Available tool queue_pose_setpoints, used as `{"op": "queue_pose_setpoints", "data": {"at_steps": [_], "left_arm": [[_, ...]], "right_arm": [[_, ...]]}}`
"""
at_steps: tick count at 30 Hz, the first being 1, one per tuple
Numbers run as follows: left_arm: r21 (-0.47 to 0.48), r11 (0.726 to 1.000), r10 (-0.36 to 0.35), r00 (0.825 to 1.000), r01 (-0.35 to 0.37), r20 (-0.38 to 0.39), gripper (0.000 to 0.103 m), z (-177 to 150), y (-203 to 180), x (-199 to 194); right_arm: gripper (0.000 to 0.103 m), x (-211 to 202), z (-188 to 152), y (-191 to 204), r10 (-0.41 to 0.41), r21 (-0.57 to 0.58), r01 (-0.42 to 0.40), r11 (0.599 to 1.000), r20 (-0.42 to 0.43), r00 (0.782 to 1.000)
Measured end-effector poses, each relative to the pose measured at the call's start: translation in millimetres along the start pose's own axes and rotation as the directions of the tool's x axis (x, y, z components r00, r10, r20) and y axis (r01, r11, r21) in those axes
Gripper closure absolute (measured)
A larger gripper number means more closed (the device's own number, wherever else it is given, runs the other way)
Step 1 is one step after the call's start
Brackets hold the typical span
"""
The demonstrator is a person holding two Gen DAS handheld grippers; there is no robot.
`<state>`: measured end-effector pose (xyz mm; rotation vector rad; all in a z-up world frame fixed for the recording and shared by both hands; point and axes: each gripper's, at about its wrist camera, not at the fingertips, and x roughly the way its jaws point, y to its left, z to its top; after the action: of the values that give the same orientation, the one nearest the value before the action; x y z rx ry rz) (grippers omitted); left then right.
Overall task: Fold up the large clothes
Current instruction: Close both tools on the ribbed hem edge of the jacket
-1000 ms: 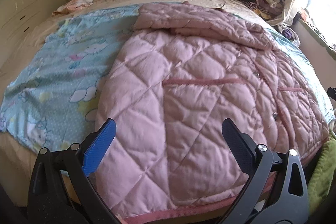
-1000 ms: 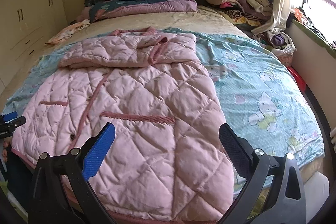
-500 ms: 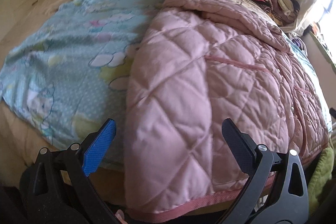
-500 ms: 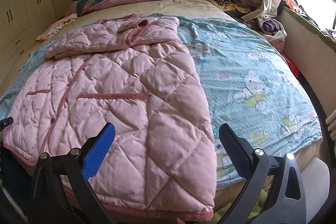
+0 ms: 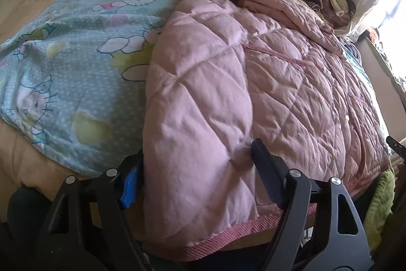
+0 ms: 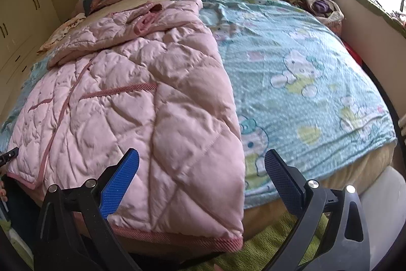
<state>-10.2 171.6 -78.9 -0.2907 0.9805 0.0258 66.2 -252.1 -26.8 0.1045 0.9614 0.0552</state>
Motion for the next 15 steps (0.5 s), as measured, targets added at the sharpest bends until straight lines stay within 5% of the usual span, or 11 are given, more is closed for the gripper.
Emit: {"op": "queue_pose_setpoints", "data": {"at_steps": [12,15], "left_arm": [[0.017,1.000,0.000,1.000,0.000,-0.016,0.029,-12,-4,0],[0.007,1.000,-0.011,1.000,0.011,-0.016,0.028,-13,-2,0]], "right_arm": [[0.006,19,-30,-13,0.121,0.066,-0.113,0.991,-0.136,0.983],[0.021,16,-38,-12,0.151,0.063,-0.143,0.988,-0.142,0.978]]}}
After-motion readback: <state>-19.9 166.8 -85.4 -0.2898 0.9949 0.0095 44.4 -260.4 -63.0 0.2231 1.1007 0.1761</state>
